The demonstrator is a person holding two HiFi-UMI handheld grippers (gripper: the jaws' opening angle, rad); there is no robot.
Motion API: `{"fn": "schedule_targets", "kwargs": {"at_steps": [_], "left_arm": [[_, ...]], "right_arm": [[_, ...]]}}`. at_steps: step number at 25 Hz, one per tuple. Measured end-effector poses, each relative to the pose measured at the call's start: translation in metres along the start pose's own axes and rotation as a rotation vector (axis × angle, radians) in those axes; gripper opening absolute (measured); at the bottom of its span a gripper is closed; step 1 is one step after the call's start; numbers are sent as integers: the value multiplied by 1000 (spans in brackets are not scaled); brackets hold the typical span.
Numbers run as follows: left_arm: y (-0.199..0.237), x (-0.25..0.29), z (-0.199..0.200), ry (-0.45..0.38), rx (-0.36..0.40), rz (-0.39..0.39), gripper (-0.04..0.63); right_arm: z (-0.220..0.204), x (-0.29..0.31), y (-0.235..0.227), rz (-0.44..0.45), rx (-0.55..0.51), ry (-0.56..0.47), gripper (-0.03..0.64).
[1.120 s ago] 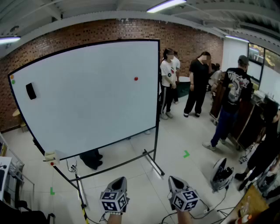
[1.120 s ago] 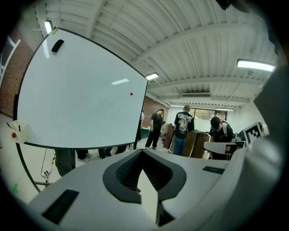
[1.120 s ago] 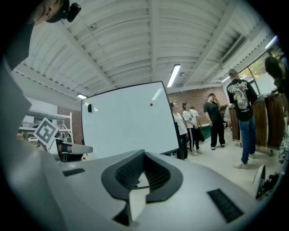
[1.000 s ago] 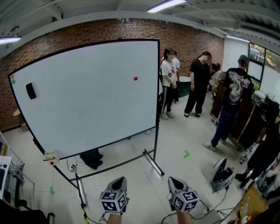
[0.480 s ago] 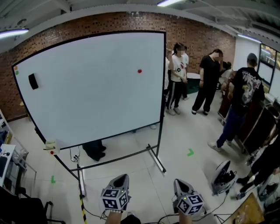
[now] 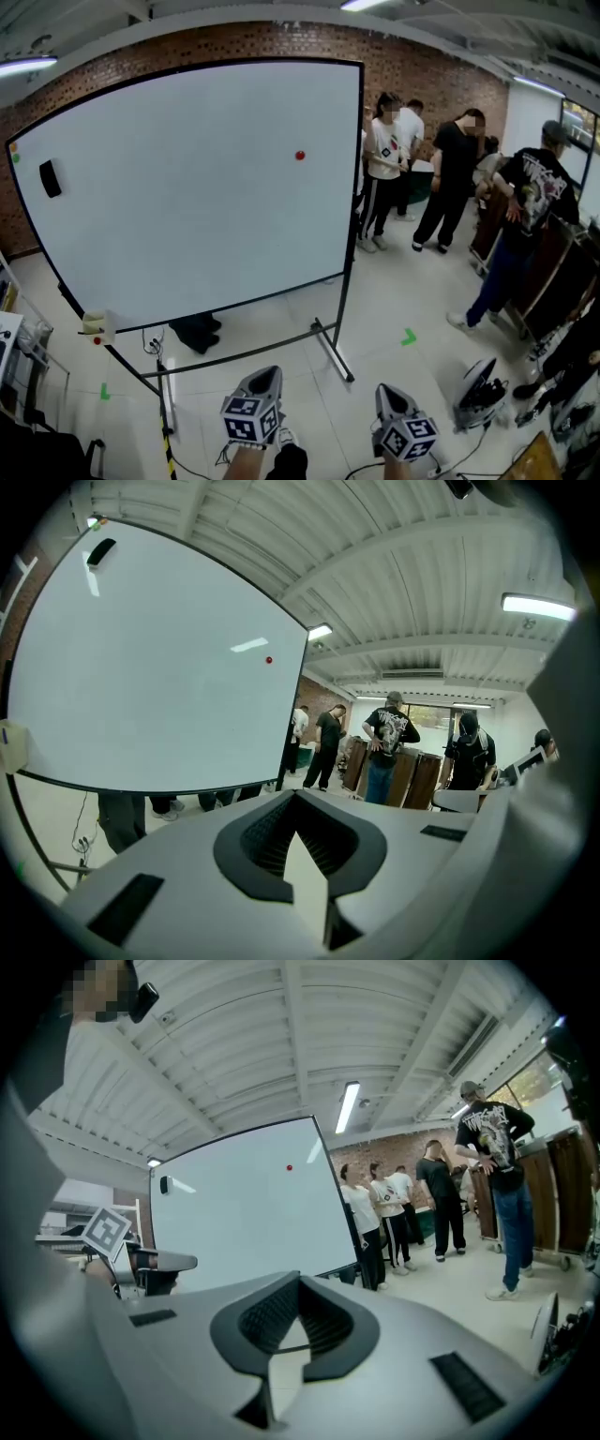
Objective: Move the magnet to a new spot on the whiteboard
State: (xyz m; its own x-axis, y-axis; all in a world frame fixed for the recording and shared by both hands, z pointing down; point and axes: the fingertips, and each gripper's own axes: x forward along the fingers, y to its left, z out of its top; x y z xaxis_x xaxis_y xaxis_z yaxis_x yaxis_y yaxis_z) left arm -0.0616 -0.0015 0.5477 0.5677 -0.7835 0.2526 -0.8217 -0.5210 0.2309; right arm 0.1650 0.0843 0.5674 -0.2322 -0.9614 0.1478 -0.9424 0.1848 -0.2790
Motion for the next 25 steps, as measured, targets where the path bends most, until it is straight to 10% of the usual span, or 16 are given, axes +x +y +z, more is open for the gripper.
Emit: {"fn": "schedule_targets", "kwargs": {"at_steps": [25], "left_arm": [[194, 211, 132, -12, -69, 16, -11]], "right_arm": [[168, 365, 11, 100, -164, -76, 18]]}}
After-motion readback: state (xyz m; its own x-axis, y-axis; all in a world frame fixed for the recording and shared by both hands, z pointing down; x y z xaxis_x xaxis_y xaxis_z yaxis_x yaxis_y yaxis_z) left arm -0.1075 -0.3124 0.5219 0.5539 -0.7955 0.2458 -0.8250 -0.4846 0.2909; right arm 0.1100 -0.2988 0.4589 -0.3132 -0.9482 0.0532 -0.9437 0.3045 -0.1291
